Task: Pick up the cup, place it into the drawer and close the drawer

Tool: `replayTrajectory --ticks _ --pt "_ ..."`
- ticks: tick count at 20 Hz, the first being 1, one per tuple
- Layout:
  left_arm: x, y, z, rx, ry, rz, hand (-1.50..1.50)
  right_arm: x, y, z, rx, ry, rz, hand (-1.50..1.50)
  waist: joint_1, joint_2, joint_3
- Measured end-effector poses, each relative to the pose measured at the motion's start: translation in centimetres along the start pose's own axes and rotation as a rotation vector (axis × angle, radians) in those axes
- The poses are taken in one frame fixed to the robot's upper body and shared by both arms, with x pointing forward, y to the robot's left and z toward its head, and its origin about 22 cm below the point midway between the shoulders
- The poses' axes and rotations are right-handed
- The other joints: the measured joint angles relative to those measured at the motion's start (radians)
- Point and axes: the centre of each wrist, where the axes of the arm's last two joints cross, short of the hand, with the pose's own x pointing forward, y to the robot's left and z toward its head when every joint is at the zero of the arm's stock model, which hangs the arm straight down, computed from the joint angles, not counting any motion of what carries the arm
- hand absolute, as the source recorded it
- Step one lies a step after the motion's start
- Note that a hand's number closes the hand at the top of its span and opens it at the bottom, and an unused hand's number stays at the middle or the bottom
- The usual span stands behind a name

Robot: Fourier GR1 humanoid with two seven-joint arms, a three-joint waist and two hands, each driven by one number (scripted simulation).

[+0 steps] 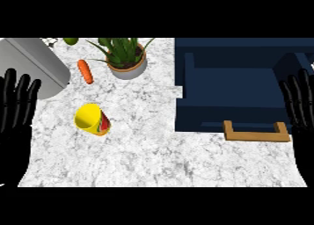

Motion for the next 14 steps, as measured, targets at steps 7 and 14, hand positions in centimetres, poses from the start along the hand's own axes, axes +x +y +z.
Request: replayTrajectory --ticks 7,14 --pt "-0.5 0.4 -0.3 -0.128 0.055 0.092 -1.5 -0.2 -0.6 -0.7 -0.011 -0.025 -0.009 -1.5 -0.031 0.016 -0.037" --pt "-2.9 1.6 0.2 -0.126 0.196 0.26 -1.5 -1.1 -0.9 0.0 0.057 0.024 0.036 -1.5 -0.037 0.018 -0.044"
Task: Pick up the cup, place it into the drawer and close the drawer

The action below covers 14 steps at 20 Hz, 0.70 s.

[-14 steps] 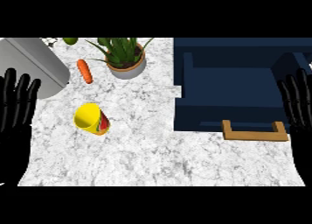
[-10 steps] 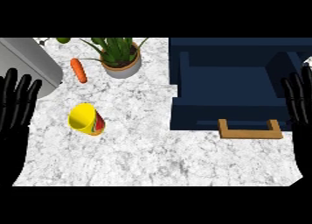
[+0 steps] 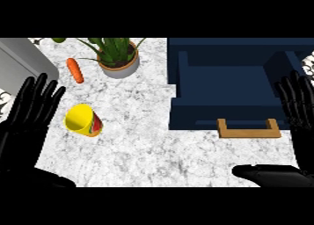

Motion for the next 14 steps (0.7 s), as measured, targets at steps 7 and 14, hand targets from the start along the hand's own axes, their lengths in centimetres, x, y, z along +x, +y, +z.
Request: replayTrajectory --ticks 7,14 --pt "-3.1 3.6 1.2 0.056 0.069 0.025 -1.5 -0.6 0.1 -0.8 0.008 0.001 0.0 -1.5 0.0 0.0 -0.001" --pt "-6.2 6.4 2.7 0.139 0.126 -0.052 -1.5 -1.1 -0.9 -0.4 0.008 0.0 0.009 -1.5 -0.002 0.001 -0.001"
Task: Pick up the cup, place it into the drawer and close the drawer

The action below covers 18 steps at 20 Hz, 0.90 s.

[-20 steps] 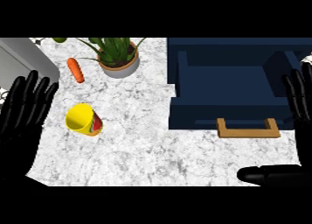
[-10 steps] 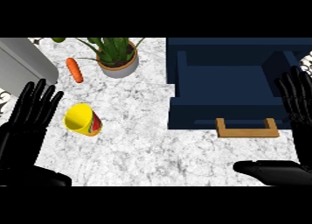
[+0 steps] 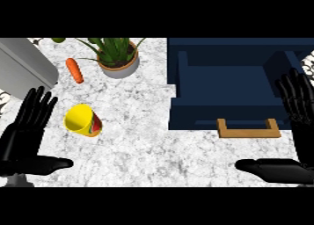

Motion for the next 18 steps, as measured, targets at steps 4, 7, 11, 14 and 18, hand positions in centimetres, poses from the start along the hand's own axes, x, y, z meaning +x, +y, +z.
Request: replayTrajectory --ticks 4,7,11,14,18 --pt "-2.5 0.9 -0.1 0.052 0.039 -0.043 -1.5 -0.1 -0.4 -0.2 -0.001 0.0 0.003 -1.5 -0.002 0.0 0.0" --pt "-4.8 2.3 0.3 0.083 0.063 -0.066 -1.5 0.2 -0.3 -0.7 -0.005 0.001 0.003 -1.5 -0.002 0.001 0.0" --pt "-7.1 4.1 0.6 0.107 0.104 -0.094 -1.5 0.3 -0.4 -0.3 -0.001 -0.007 -0.004 -1.5 -0.005 0.001 -0.001" --pt "-8.7 4.7 1.0 0.118 0.116 -0.109 -1.5 -0.5 0.0 -0.4 0.007 -0.003 -0.002 -1.5 -0.004 0.001 0.0" --pt "-11.2 5.6 2.0 0.136 0.127 -0.094 -1.5 0.2 0.0 -0.3 0.006 -0.005 -0.006 -1.5 -0.005 0.001 -0.001"
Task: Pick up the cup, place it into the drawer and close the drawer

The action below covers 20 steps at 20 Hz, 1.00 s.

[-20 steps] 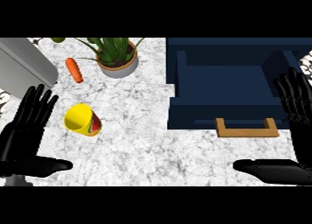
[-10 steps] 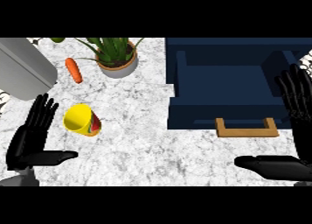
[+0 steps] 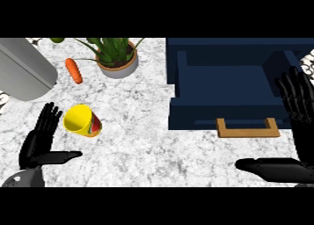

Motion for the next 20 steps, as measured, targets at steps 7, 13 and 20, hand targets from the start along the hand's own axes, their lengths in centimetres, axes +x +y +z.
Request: replayTrajectory --ticks 7,13,20 --pt "-2.2 2.0 -0.5 0.018 -0.016 0.013 -1.5 -0.6 -1.2 -0.1 0.006 -0.001 -0.001 -1.5 -0.006 0.002 -0.001" --pt "-3.2 1.7 -1.1 0.043 -0.009 0.002 -1.5 -1.1 0.0 -0.2 0.02 0.0 -0.007 -1.5 -0.011 0.005 -0.002" --pt "-3.9 0.7 -1.2 0.036 -0.006 -0.015 -1.5 -1.0 -0.3 -0.3 0.028 -0.004 -0.013 -1.5 -0.018 0.008 -0.003"
